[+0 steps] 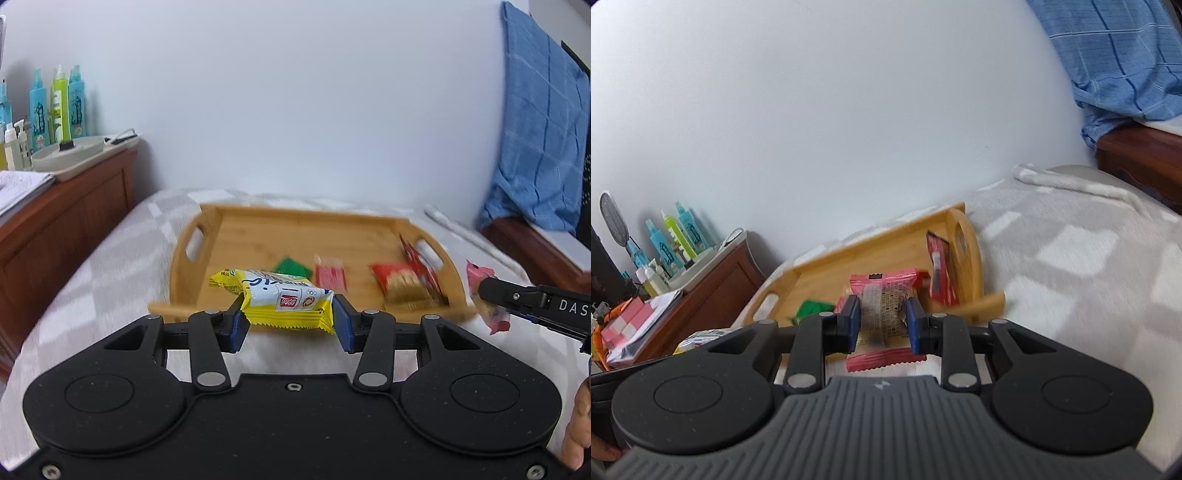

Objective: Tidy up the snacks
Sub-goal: 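Carry the wafer and snack bar over the wooden tray and open both tools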

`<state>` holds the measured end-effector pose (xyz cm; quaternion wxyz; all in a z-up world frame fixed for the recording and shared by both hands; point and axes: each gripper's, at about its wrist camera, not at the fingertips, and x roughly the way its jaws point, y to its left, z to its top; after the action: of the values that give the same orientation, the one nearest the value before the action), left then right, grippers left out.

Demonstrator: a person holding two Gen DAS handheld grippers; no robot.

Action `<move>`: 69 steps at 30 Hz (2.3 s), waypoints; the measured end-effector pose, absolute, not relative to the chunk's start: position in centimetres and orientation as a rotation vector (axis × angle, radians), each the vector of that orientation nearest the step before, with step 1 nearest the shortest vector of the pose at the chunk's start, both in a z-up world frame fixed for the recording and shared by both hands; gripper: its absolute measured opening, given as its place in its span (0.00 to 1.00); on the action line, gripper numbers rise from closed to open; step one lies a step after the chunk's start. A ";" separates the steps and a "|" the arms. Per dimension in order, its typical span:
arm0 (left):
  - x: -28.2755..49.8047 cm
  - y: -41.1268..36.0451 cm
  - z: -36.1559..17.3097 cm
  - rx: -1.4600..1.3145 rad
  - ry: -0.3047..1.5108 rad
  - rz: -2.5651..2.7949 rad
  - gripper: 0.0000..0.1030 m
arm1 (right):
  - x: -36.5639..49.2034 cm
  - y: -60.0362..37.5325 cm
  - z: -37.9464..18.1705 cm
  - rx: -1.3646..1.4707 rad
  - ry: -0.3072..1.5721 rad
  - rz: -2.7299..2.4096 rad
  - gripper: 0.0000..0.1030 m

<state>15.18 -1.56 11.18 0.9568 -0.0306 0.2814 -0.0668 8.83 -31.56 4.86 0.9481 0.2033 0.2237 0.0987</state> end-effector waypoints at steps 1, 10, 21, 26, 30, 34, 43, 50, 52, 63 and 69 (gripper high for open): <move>15.8 -1.3 11.4 -0.066 0.566 -0.132 0.43 | 9.6 -31.7 5.1 0.419 0.455 0.205 0.29; 22.3 0.1 11.3 -0.121 0.568 -0.097 0.43 | 17.3 -31.8 6.8 0.410 0.484 0.247 0.29; 27.4 0.4 8.0 -0.094 0.598 -0.079 0.43 | 24.6 -31.2 4.6 0.389 0.566 0.260 0.29; 28.4 0.1 6.4 -0.090 0.627 -0.090 0.43 | 26.2 -30.8 2.9 0.369 0.612 0.242 0.30; 28.9 -0.2 5.4 -0.090 0.640 -0.101 0.43 | 26.9 -30.4 1.8 0.351 0.640 0.234 0.30; 28.7 -0.4 4.7 -0.097 0.649 -0.102 0.43 | 27.0 -30.2 1.4 0.323 0.641 0.223 0.30; 28.7 -0.4 4.6 -0.118 0.658 -0.105 0.45 | 27.3 -30.0 0.6 0.296 0.654 0.206 0.30; 28.3 -0.3 4.7 -0.112 0.658 -0.084 0.52 | 27.1 -29.6 0.8 0.278 0.647 0.216 0.36; 28.0 -0.4 4.9 -0.102 0.658 -0.084 0.56 | 26.9 -29.5 0.9 0.275 0.643 0.218 0.41; 25.1 -0.7 6.8 -0.090 0.629 -0.073 0.89 | 24.0 -29.2 3.5 0.244 0.554 0.221 0.80; 22.7 -1.1 7.7 -0.087 0.625 -0.088 0.89 | 21.3 -29.7 4.4 0.241 0.526 0.230 0.87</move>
<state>22.71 -1.15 7.75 0.9496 -0.0430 0.3074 -0.0433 21.34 -29.70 4.42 0.9520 0.1184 0.2586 0.1134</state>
